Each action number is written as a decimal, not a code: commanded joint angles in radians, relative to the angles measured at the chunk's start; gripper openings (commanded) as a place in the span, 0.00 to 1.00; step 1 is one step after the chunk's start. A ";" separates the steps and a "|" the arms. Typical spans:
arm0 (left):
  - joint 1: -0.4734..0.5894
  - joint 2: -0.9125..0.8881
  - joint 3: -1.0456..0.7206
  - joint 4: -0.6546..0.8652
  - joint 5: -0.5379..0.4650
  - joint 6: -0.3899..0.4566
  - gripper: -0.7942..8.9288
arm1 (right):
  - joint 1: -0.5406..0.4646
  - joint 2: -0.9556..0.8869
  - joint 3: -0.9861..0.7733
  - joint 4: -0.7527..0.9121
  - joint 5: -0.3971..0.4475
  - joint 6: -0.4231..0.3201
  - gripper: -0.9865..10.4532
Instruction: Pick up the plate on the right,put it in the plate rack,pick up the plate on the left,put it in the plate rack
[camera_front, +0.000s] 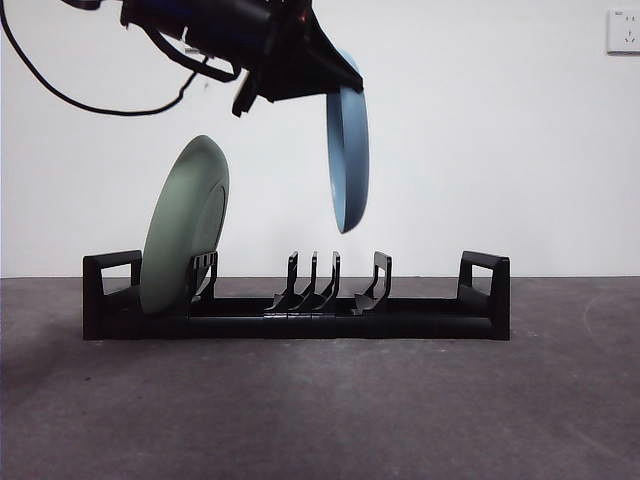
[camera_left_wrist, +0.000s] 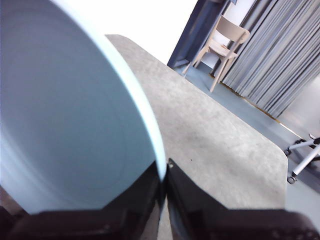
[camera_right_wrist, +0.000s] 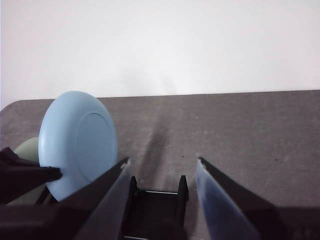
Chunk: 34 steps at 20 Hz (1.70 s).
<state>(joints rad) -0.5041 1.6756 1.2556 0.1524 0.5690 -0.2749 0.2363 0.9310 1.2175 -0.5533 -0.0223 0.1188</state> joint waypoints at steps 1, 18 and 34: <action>0.000 0.032 -0.003 0.014 0.008 -0.002 0.07 | 0.001 0.013 0.002 0.004 0.002 -0.005 0.28; -0.062 0.115 -0.003 -0.147 -0.089 0.178 0.08 | 0.001 0.036 0.002 0.005 0.002 -0.005 0.28; -0.100 -0.199 -0.003 -0.388 -0.054 0.285 0.07 | 0.001 0.037 0.001 -0.123 -0.003 -0.036 0.08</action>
<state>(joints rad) -0.6018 1.4742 1.2564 -0.2375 0.5064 -0.0128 0.2363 0.9657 1.2175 -0.6827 -0.0257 0.0956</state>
